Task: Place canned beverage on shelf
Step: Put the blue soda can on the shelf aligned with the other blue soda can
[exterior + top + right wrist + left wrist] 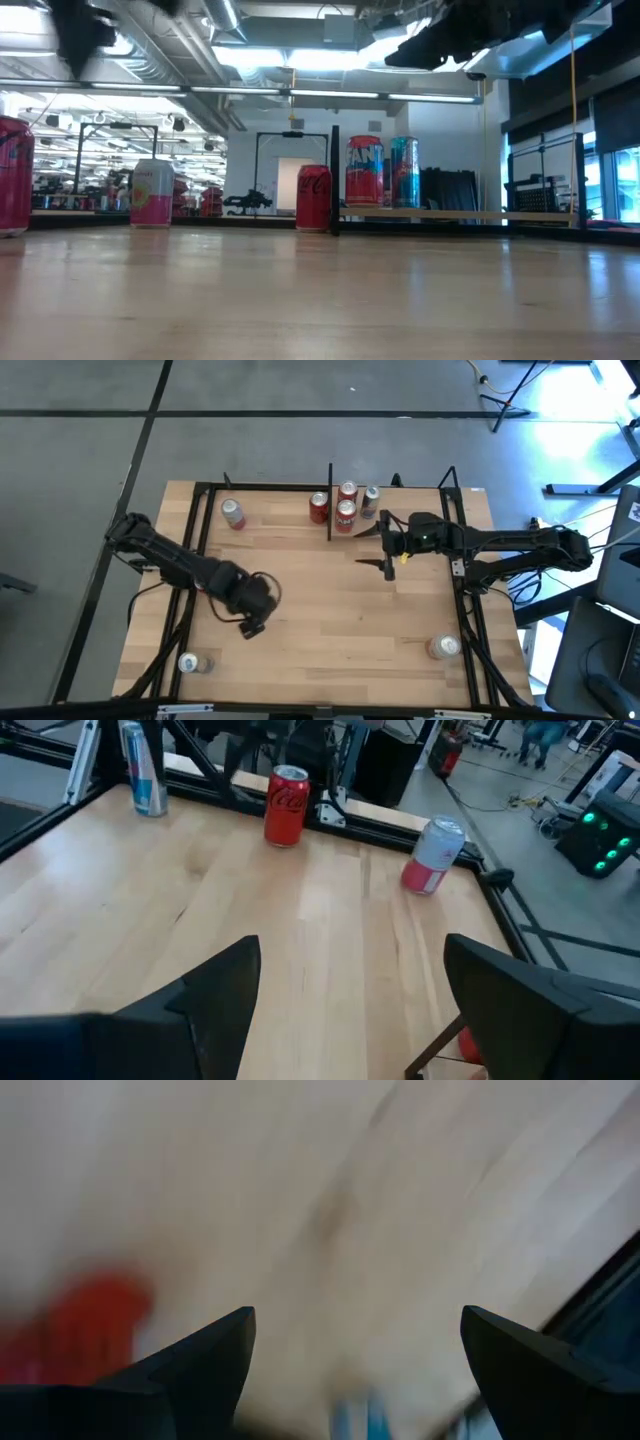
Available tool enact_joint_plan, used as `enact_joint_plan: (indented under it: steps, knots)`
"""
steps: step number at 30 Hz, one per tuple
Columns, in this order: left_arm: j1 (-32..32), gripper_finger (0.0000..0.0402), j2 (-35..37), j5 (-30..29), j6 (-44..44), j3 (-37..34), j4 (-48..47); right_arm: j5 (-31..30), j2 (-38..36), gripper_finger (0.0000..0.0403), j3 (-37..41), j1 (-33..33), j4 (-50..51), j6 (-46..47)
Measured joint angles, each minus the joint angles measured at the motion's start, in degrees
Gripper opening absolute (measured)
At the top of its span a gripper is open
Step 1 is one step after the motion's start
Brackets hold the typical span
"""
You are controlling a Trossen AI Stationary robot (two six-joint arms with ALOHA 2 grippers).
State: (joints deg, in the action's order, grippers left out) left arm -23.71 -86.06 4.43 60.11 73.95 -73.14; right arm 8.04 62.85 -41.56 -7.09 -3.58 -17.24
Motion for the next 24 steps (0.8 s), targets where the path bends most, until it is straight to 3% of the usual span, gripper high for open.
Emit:
enact_joint_plan:
  steps: [4, 10, 24]
  knots:
    - [-6.77, 0.0333, 0.00, 5.83, 13.81, 0.00, -5.34, -0.03, 0.04, 0.0301, 0.00, -0.03, 1.18, -2.30]
    - [-15.82, 0.0333, 0.00, 8.64, 30.79, 0.00, -5.93, -0.03, 0.04, 0.0301, 0.00, -0.04, 0.48, -3.96]
    - [-29.84, 0.0333, 0.00, 9.14, 53.03, -0.02, -1.90, -0.05, 0.04, 0.0301, 0.00, -0.04, -0.66, -4.25]
